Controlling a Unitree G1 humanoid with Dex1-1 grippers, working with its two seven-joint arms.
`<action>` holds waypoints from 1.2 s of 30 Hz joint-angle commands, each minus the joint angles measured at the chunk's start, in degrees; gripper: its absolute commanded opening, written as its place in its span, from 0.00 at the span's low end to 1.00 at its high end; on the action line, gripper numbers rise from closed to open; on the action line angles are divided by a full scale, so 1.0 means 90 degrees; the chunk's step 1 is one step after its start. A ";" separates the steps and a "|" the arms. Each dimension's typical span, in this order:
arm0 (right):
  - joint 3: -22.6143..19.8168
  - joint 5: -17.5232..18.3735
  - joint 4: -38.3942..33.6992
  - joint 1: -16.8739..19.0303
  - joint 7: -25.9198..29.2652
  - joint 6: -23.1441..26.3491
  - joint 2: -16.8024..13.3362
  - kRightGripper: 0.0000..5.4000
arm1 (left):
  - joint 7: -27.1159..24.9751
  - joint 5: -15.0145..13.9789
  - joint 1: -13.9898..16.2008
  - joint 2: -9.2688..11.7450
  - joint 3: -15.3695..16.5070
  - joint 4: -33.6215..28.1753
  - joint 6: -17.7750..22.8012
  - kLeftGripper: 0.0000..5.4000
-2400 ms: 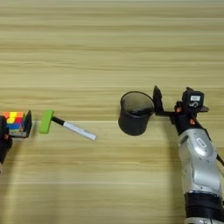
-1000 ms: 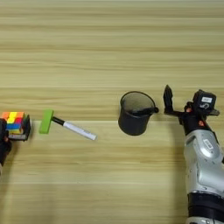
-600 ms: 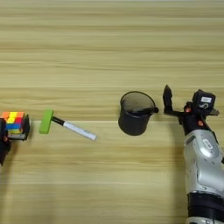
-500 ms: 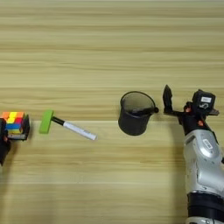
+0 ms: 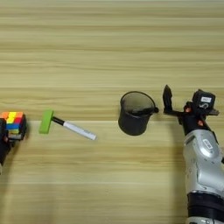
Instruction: Move the objects on the table
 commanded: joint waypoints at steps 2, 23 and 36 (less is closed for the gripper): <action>0.0005 -0.0038 0.0020 -0.0137 -0.0024 -0.0004 -0.0015 1.00 | -0.0025 -0.0047 -0.0044 0.0030 -0.0014 0.0008 0.0078 0.63; -0.0148 0.0005 -0.0385 -0.0128 -0.0077 -0.0230 -0.0046 1.00 | -0.0167 -0.0148 -0.0018 -0.0025 -0.0044 -0.0214 -0.0213 0.61; 0.0355 0.0197 -0.2686 0.0468 0.0227 0.0106 -0.0062 1.00 | -0.0200 -0.0242 0.0020 0.0004 -0.0112 -0.0421 -0.0414 0.61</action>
